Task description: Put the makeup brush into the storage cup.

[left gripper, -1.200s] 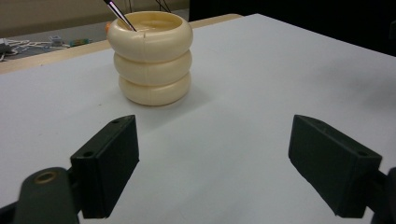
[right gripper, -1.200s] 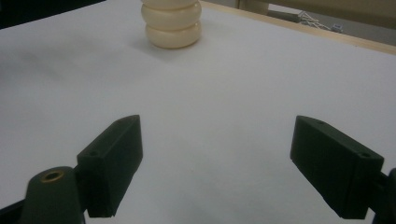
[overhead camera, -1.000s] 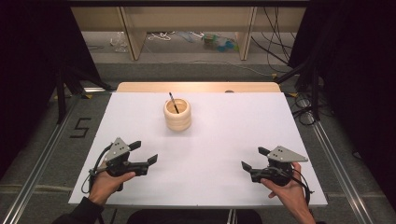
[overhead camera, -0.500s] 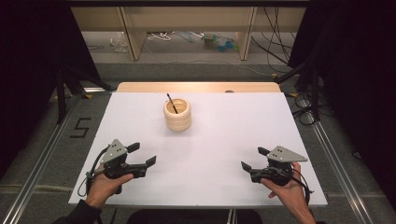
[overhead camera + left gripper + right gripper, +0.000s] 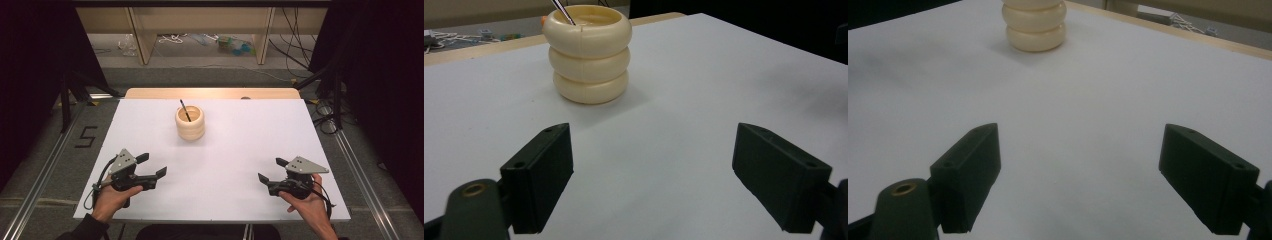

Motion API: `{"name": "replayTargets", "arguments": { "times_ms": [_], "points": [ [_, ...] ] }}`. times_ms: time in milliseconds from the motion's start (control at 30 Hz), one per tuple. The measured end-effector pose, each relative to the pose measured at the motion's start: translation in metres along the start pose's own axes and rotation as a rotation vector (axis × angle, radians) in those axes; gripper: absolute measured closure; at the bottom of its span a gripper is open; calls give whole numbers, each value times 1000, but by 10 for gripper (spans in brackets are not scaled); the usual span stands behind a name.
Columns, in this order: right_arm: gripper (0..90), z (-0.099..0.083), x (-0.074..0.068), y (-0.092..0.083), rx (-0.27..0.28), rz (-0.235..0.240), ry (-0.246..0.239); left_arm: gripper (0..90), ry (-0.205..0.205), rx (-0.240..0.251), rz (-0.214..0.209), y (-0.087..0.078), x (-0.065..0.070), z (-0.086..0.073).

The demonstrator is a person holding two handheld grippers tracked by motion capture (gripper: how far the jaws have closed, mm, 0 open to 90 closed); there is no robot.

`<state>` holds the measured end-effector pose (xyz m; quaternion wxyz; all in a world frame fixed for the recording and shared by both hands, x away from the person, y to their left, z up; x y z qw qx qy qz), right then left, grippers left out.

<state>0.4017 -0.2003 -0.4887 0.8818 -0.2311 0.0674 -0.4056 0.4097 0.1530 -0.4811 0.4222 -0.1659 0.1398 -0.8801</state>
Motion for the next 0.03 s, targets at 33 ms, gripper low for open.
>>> {"name": "replayTargets", "arguments": {
  "times_ms": [33],
  "points": [
    [179,0,0,0,0,0,0,164,0,0,0,0,0,0]
  ]
}}
Point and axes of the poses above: each handheld gripper's, and its own axes: y roughly forward along the jaws, z roughly out of its top, x roughly to its right, the point moved 10 cm from there along y, roughly forward along the jaws, and after that the axes turned 4 degrees about -y, right-handed, at the moved point
